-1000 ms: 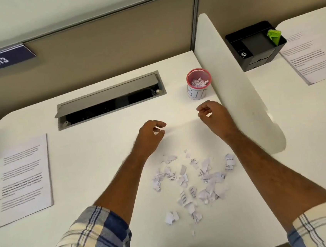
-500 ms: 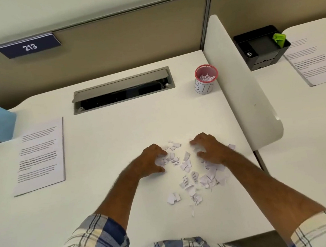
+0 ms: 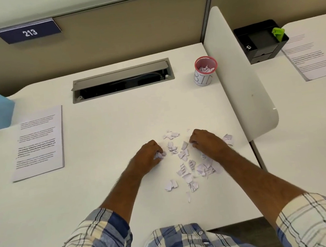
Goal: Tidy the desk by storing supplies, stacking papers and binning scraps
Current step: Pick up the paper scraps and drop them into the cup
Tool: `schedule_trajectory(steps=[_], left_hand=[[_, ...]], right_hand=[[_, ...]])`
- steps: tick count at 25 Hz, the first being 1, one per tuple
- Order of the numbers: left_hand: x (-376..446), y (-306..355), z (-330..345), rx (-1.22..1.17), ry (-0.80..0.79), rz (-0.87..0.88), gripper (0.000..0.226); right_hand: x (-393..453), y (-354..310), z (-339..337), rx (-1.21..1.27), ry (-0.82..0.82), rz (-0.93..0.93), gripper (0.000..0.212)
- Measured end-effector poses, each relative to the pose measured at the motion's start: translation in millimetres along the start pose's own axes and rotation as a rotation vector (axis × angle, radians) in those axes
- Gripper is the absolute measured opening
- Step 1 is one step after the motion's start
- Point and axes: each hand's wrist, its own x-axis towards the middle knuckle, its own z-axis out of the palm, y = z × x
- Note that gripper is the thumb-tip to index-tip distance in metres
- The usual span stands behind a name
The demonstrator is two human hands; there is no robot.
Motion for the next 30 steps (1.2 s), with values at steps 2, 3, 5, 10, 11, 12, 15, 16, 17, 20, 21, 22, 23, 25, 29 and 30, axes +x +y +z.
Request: schedule_trajectory(steps=[2, 3, 5, 10, 11, 12, 15, 16, 17, 20, 21, 22, 23, 25, 29, 30], left_hand=[[-3.3, 0.5, 4.2, 0.028, 0.025, -0.017, 0.011], [-5.2, 1.5, 6.0, 0.040, 0.037, -0.030, 0.009], [-9.1, 5.9, 8.2, 0.040, 0.047, -0.091, 0.007], [-13.3, 9.9, 3.4, -0.039, 0.105, -0.252, 0.002], [-13.3, 9.9, 0.5, -0.064, 0.122, -0.262, 0.004], [-12.4, 9.7, -3.4, -0.082, 0.134, -0.274, 0.005], [-7.2, 11.6, -16.7, -0.110, 0.165, -0.319, 0.004], [-4.5, 13.1, -20.7, -0.118, 0.181, -0.326, 0.003], [-0.9, 14.8, -24.8, -0.127, 0.197, -0.324, 0.002], [15.5, 22.8, -36.4, -0.138, 0.212, -0.305, 0.002], [22.7, 26.8, -40.2, -0.135, 0.211, -0.293, 0.002], [31.2, 31.1, -44.3, -0.137, 0.210, -0.281, 0.002], [40.6, 35.9, -48.0, -0.141, 0.210, -0.267, 0.002], [62.3, 47.4, -55.4, -0.143, 0.204, -0.236, 0.002], [117.5, 75.9, -74.2, -0.145, 0.178, -0.167, 0.004], [133.7, 83.3, -80.1, -0.143, 0.180, -0.152, 0.006]], right_hand=[[1.1, -1.1, 2.1, -0.025, 0.008, 0.016, 0.012], [2.1, -2.2, 1.9, -0.028, 0.004, 0.033, 0.011], [5.9, -5.4, -1.9, -0.031, -0.042, 0.086, 0.015], [17.5, -11.9, -12.1, -0.012, -0.154, 0.190, 0.016], [17.9, -12.4, -12.1, 0.020, -0.160, 0.217, 0.017], [18.0, -13.4, -12.3, 0.051, -0.167, 0.248, 0.018], [16.0, -14.8, -11.9, 0.172, -0.125, 0.322, 0.020], [14.4, -14.8, -12.5, 0.215, -0.086, 0.331, 0.021], [13.2, -14.2, -13.9, 0.263, -0.040, 0.339, 0.021], [11.6, -12.9, -23.3, 0.420, 0.111, 0.365, 0.026], [12.4, -11.6, -27.3, 0.468, 0.151, 0.375, 0.029], [14.4, -9.5, -31.2, 0.523, 0.181, 0.383, 0.031], [17.2, -6.8, -35.3, 0.579, 0.208, 0.385, 0.030], [25.0, -1.3, -46.3, 0.684, 0.274, 0.368, 0.024], [52.6, 8.2, -80.0, 0.801, 0.420, 0.353, 0.018], [61.9, 11.2, -89.6, 0.799, 0.456, 0.349, 0.018]])
